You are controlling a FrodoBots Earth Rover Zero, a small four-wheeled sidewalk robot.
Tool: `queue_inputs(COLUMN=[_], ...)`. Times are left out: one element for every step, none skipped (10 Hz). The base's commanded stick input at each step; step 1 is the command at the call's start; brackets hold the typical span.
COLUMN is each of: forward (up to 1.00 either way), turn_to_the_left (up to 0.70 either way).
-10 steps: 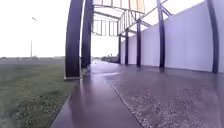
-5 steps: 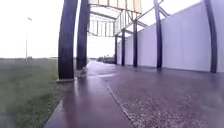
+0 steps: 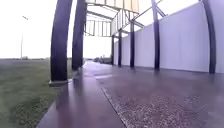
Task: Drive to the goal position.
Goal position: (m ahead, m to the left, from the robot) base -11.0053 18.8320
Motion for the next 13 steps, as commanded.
queue_inputs(forward=[0.00,0.00,0.00,0.00,0.00,0.00,0.00,0.00,0.00,0.00,0.00,0.00,0.00], turn_to_the_left=[-0.45,-0.45,-0.45,-0.45,-0.45,-0.45,-0.20,0.00,0.00,0.00,0.00,0.00,0.00])
